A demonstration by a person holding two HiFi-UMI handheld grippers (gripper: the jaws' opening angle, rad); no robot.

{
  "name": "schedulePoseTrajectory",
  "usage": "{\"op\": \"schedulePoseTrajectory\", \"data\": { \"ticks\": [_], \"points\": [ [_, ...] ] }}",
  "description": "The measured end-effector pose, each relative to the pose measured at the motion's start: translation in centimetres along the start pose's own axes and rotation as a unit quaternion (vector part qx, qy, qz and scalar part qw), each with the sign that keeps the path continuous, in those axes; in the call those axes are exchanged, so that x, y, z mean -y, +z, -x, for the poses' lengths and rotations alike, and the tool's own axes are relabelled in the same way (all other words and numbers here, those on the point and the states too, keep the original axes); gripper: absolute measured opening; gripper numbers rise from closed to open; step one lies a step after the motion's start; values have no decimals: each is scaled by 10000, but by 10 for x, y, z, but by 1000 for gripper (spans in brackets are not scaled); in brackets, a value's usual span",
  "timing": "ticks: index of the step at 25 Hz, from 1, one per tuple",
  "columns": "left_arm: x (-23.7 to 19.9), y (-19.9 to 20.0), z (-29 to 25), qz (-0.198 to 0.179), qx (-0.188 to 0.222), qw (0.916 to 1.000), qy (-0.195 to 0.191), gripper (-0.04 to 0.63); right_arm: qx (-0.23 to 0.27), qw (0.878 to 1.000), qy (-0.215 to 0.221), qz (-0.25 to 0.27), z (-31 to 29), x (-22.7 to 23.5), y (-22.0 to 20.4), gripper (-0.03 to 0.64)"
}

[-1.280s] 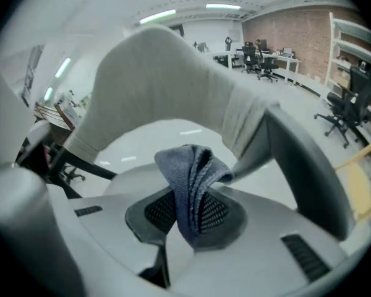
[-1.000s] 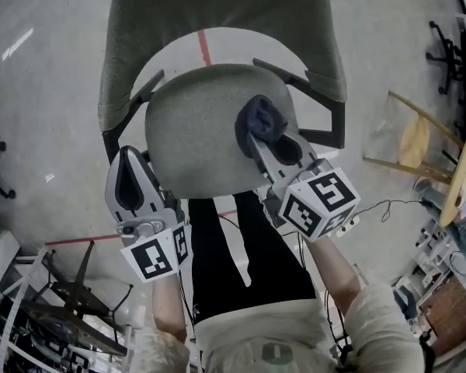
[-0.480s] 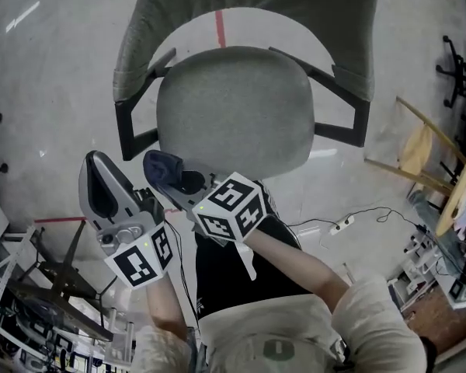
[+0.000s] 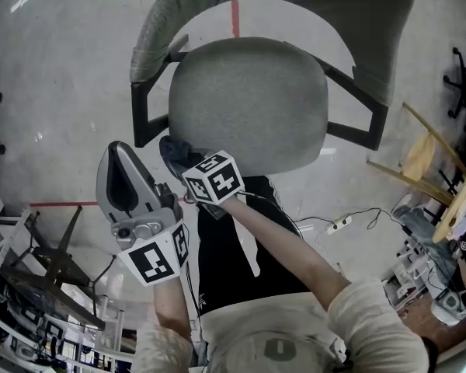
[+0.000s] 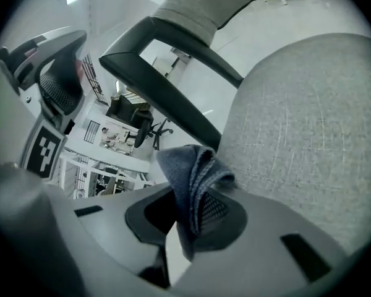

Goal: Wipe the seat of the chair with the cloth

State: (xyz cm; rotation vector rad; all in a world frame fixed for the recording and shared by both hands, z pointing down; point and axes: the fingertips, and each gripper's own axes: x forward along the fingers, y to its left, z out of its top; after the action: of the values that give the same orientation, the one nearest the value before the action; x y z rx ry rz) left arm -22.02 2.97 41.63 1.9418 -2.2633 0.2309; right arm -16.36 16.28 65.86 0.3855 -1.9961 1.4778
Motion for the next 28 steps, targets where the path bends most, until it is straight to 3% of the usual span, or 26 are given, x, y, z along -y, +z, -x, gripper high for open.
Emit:
{"op": "schedulePoseTrajectory", "data": {
  "ticks": [5, 16, 28],
  "points": [
    [10, -1, -2, 32, -38, 9999, -157, 15, -220, 9988, -405, 160, 3, 23, -2, 57],
    [52, 1, -12, 60, -12, 9967, -810, 15, -164, 9906, -1296, 405, 58, 74, -12, 57],
    [86, 13, -18, -9, 108, 9928, -1196, 15, -218, 9719, -2248, 668, 157, 153, -34, 57]
  ]
}}
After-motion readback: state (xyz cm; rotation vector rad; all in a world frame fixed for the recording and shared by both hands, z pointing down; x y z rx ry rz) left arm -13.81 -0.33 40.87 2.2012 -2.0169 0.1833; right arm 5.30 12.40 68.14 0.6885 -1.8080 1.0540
